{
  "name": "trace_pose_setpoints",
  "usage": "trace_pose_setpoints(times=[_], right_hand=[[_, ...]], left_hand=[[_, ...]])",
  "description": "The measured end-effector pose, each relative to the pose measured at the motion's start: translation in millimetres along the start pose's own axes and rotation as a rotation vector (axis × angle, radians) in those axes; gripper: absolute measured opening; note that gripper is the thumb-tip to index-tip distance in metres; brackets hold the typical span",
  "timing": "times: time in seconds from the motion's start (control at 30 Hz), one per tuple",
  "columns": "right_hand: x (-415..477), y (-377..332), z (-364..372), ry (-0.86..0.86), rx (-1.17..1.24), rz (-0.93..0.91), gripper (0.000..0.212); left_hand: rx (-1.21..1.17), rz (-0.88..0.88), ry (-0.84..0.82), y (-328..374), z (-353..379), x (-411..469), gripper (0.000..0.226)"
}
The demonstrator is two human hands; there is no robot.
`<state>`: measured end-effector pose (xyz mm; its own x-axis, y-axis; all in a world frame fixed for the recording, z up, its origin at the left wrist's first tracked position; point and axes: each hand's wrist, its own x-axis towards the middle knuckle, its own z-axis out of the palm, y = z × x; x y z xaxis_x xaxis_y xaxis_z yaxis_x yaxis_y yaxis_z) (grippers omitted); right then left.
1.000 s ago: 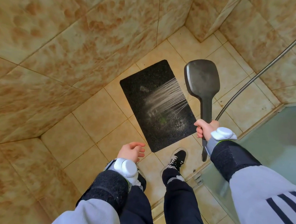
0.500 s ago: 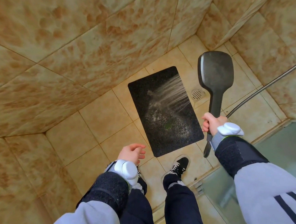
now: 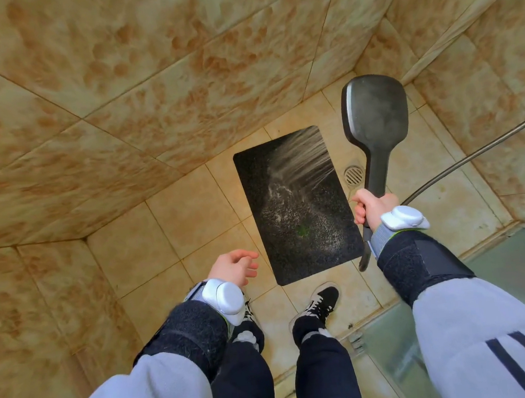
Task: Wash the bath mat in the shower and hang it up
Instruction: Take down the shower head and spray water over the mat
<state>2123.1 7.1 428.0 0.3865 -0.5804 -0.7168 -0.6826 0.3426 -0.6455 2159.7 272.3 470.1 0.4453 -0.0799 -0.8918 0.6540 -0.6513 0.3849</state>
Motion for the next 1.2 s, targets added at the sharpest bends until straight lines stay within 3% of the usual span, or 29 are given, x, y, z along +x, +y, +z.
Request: trace_pose_setpoints(times=[0.63,0.9,1.2], right_hand=[[-17,-37,44,-0.016,-0.12,-0.074,0.038],[-20,-44,57,-0.05,-0.298,-0.095,0.022],[-16,-54,83,-0.061,-0.395,-0.122,0.021]], left_hand=[[-0.033,0.013,0.018,-7,-23,-5,0.028],[-0.07,0.01,0.034,-7,-31,-6,0.03],[-0.096,0.013,0.044,-8,-44,-2,0.029]])
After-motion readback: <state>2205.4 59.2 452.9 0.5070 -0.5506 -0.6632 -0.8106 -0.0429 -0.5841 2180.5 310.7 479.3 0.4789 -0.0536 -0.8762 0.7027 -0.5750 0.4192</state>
